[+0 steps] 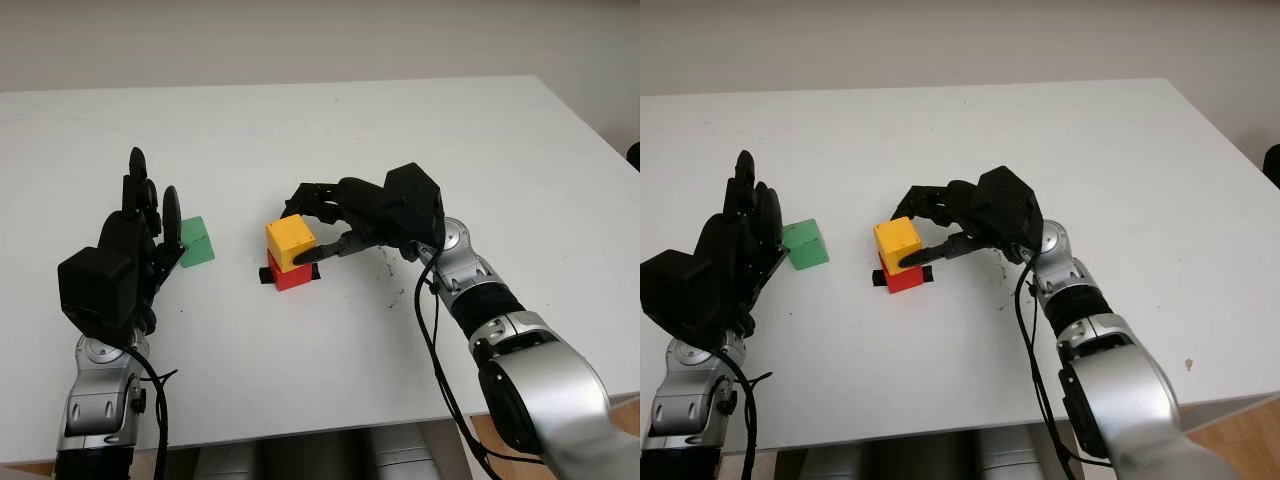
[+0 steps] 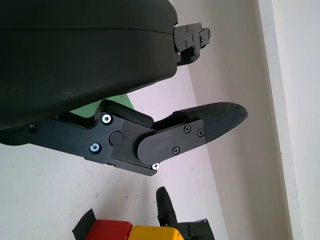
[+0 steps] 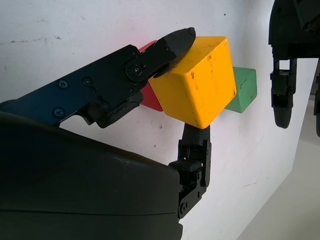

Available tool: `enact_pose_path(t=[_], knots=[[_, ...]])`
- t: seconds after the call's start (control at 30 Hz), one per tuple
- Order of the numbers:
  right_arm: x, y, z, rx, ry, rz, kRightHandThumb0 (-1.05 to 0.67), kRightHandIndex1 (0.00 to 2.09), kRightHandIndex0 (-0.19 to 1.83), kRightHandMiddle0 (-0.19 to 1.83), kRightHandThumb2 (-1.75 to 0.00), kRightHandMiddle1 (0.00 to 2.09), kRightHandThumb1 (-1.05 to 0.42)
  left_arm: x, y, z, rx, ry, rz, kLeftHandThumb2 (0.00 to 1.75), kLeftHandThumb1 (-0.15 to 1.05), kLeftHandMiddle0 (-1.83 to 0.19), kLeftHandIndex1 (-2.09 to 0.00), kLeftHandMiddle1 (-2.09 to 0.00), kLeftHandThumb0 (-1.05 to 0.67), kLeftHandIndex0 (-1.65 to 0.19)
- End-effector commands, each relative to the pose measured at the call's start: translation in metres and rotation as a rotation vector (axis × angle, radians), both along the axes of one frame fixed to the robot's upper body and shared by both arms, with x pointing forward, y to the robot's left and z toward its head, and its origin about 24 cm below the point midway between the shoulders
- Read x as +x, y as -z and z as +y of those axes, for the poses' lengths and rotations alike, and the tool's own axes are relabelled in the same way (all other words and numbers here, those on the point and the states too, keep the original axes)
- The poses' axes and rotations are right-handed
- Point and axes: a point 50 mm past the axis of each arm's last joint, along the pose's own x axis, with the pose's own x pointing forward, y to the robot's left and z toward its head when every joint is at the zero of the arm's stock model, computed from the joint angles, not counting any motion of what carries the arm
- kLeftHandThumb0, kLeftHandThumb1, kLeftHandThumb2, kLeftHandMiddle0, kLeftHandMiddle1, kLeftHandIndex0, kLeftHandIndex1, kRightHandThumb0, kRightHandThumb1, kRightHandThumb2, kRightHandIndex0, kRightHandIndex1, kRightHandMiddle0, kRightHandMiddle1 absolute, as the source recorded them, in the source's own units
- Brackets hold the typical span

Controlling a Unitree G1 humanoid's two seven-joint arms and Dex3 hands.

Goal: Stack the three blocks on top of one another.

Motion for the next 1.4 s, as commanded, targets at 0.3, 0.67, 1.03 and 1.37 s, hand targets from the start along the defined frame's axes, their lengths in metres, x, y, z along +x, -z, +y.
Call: enact_pose_path(t=[0.3,0.67,1.03,1.37], knots=[[0.001,-0.005,-0.005,-0.014,-0.035,-0.012,-0.61,0.03,0.05,0.10,-0.05,1.23,-0.88,-0.003,-0.004,0.000,0.006,-0.001,-0.014,0.71,1.05,0.15,-0.05,-0.05,-0.73,0.17],[0.000,-0.034,-0.013,0.039,-0.086,-0.112,-0.78,0.00,-0.19,-0.13,-0.06,0.31,-0.91,-0.008,-0.011,0.000,-0.016,-0.011,-0.045,0.69,1.05,0.15,-0.06,-0.05,-0.72,0.15],[-0.001,-0.067,-0.021,0.197,-0.091,-0.202,-0.79,0.00,-0.19,-0.19,-0.06,0.01,-0.94,-0.017,-0.022,0.005,0.165,-0.089,-0.106,0.63,1.05,0.11,-0.08,-0.07,-0.69,0.11],[0.008,-0.110,-0.046,0.326,0.099,-0.283,-0.82,0.00,-0.19,-0.18,-0.47,0.02,-1.05,-0.036,-0.047,0.032,0.717,-0.375,-0.017,0.20,1.05,-0.28,-0.13,-0.11,-0.63,-0.13]])
